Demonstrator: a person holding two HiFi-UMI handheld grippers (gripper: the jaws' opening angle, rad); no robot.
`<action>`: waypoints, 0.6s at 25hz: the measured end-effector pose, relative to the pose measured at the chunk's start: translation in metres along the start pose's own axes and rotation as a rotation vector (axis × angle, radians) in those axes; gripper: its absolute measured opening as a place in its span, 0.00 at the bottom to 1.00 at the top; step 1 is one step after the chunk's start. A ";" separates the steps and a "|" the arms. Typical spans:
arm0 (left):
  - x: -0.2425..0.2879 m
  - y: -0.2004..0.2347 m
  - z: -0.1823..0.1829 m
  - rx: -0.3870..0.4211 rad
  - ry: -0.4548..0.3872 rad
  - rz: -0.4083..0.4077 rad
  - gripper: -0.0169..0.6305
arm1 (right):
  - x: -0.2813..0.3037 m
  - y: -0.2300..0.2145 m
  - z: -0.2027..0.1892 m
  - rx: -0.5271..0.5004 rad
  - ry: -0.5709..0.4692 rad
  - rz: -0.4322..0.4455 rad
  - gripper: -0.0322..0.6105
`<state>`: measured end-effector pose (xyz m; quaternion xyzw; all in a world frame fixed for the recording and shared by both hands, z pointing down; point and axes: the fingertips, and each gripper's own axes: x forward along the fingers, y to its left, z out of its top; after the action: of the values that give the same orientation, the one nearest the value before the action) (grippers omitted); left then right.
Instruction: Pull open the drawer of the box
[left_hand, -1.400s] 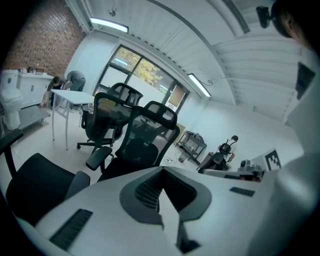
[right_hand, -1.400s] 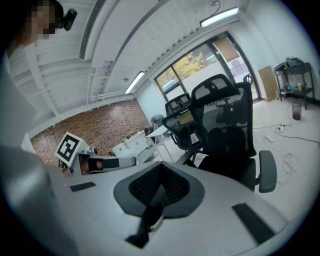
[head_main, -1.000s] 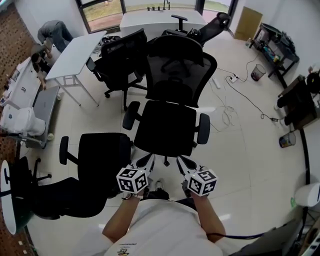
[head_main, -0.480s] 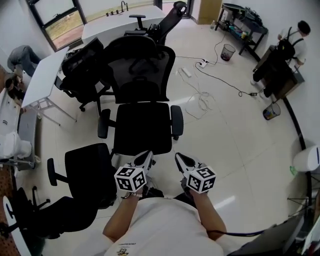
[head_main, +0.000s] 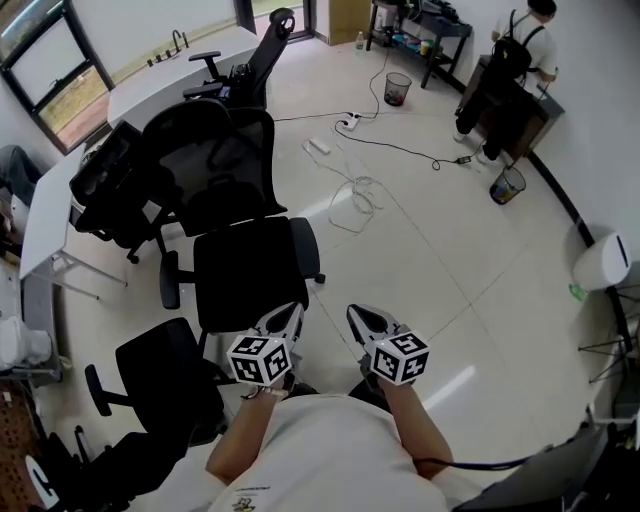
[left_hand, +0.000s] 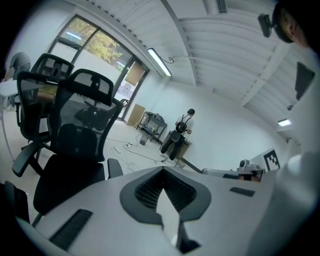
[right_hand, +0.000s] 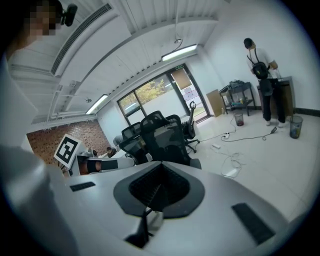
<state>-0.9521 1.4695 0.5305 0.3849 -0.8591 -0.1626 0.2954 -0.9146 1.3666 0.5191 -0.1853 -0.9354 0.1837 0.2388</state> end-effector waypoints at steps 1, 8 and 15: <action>0.007 -0.006 -0.001 0.007 0.008 -0.011 0.03 | -0.005 -0.007 0.001 0.006 -0.008 -0.011 0.03; 0.052 -0.060 -0.004 0.065 0.064 -0.096 0.03 | -0.048 -0.055 0.015 0.055 -0.068 -0.092 0.03; 0.101 -0.131 -0.016 0.133 0.116 -0.170 0.03 | -0.108 -0.109 0.023 0.096 -0.128 -0.158 0.03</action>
<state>-0.9209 1.3069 0.5153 0.4841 -0.8137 -0.1071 0.3035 -0.8669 1.2194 0.5068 -0.0874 -0.9505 0.2203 0.2008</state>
